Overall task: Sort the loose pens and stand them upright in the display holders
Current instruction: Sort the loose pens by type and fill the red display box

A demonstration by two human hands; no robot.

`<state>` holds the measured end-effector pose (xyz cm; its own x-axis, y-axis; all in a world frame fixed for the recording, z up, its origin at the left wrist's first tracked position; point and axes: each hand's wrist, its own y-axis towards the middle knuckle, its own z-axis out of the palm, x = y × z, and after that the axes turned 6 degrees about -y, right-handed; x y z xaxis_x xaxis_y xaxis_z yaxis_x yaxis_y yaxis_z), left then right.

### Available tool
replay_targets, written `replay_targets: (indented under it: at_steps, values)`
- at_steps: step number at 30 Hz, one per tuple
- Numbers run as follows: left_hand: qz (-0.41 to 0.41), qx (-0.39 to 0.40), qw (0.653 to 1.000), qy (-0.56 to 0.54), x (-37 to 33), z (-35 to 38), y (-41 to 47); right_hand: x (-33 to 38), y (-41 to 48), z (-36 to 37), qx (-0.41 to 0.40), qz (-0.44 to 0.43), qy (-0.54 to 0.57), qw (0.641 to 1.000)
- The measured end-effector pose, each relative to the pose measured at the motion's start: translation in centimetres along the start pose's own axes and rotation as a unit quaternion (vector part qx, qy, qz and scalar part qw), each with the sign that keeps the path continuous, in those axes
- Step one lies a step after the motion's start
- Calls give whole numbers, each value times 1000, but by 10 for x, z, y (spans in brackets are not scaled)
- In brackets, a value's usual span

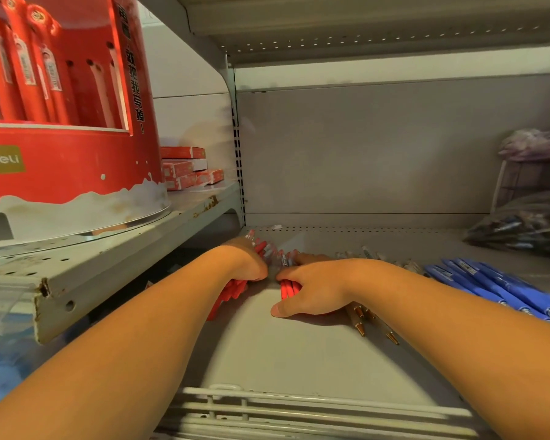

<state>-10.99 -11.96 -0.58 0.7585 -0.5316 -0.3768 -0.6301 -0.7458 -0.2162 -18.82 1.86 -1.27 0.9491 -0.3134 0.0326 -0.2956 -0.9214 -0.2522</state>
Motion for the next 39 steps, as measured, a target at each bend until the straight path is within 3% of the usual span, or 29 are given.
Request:
replay_targets:
  at_steps: [10, 14, 20, 24, 27, 30, 33, 39]
  values:
    - [5, -2, 991, -136, 10, -2, 4, 1, -1, 2, -6, 7, -3, 1000]
    - [15, 31, 986, -163, 14, -2, 4, 2, -3, 0, -11, -1, 3, 1000]
    - [30, 39, 985, -164, 19, -3, 4, -4, -12, -19, -67, 7, 104, 992]
    - [27, 114, 975, -188, 23, -9, -1, -26, -5, -42, -191, 73, 118, 972]
    - [21, 184, 961, -206, 19, -13, -11, -42, 9, -43, -197, 99, 137, 966]
    - [40, 208, 947, -243, 15, -16, -17, -51, 24, -44, -202, 113, 148, 961]
    - [64, 170, 924, -337, 13, -22, -18, -56, 43, -51, -203, 126, 157, 958]
    - [91, -89, 900, -418, 13, -18, -2, -44, 83, -46, -185, 128, 136, 965]
